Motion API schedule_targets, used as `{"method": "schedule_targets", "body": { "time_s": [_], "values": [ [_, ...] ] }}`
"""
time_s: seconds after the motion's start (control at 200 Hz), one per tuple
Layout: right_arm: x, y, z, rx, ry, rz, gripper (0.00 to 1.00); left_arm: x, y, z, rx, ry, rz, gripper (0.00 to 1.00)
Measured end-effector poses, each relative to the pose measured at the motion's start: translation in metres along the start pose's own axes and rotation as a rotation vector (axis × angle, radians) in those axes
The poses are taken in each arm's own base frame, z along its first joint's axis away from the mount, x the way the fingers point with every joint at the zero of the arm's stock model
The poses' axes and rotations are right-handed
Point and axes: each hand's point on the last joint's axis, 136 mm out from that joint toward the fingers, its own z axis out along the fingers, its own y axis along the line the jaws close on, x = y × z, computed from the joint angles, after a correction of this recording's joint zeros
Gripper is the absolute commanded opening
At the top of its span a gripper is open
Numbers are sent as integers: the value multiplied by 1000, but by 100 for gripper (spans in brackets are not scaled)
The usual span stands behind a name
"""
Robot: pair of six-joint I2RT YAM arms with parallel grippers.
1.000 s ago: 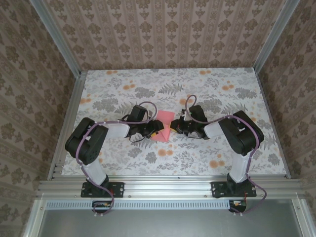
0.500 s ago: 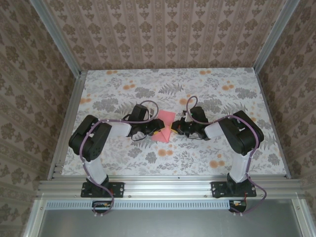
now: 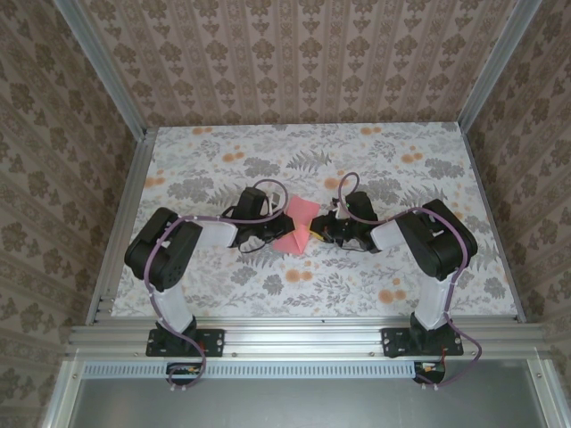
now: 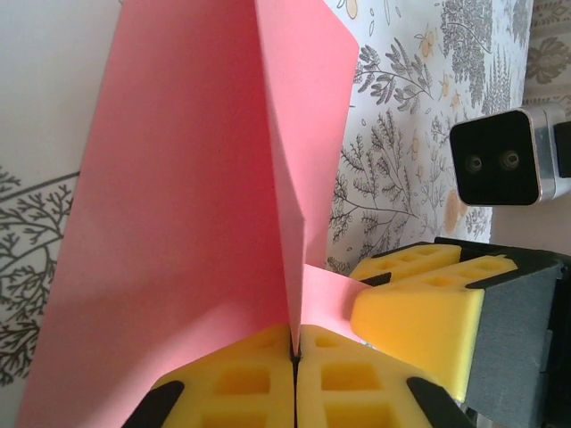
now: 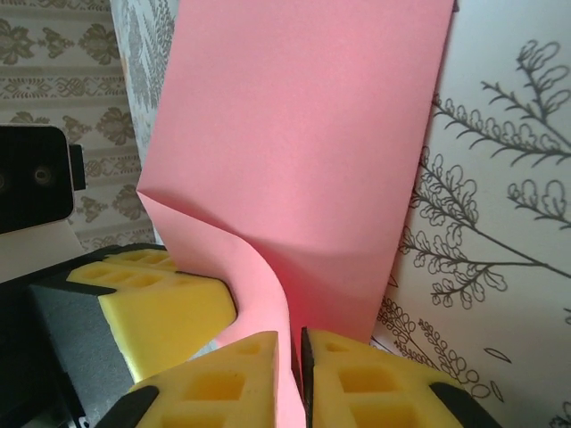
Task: Fold a paper plane with a square sheet of paper (pick it up from the middle)
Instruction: Turn over the paper at the center of the table.
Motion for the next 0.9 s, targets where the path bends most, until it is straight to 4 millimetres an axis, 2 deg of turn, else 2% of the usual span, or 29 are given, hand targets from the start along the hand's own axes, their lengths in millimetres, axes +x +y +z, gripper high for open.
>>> {"method": "schedule_targets", "body": {
  "time_s": [0.105, 0.18, 0.255, 0.34, 0.415, 0.515, 0.605, 0.685, 0.745, 0.9],
  "values": [
    [-1, 0, -7, -3, -8, 6, 51, -2, 3, 0, -14, -14, 16, 0],
    [-3, 5, -16, -9, -26, -1, 60, -2, 6, -4, -43, -21, 33, 0],
    [-7, 13, -29, -7, -57, -21, 67, -2, 9, -16, -103, -35, 71, 0],
    [-11, 23, -45, 8, -95, -64, 71, -6, 8, -39, -198, -64, 128, 0],
    [-13, 29, -58, 42, -129, -104, 74, -18, -3, -63, -289, -109, 204, 0],
    [-13, 26, -73, 122, -169, -136, 76, -33, -23, -91, -423, -166, 322, 0],
    [-13, 17, -87, 218, -204, -145, 78, -37, -39, -105, -551, -183, 435, 0],
    [-12, 9, -102, 300, -238, -146, 80, -36, -48, -106, -668, -172, 525, 0],
    [-12, 5, -114, 354, -269, -144, 81, -34, -48, -100, -764, -148, 587, 0],
    [-13, -3, -142, 461, -346, -140, 82, -22, -33, -66, -972, -42, 714, 0]
  ]
}}
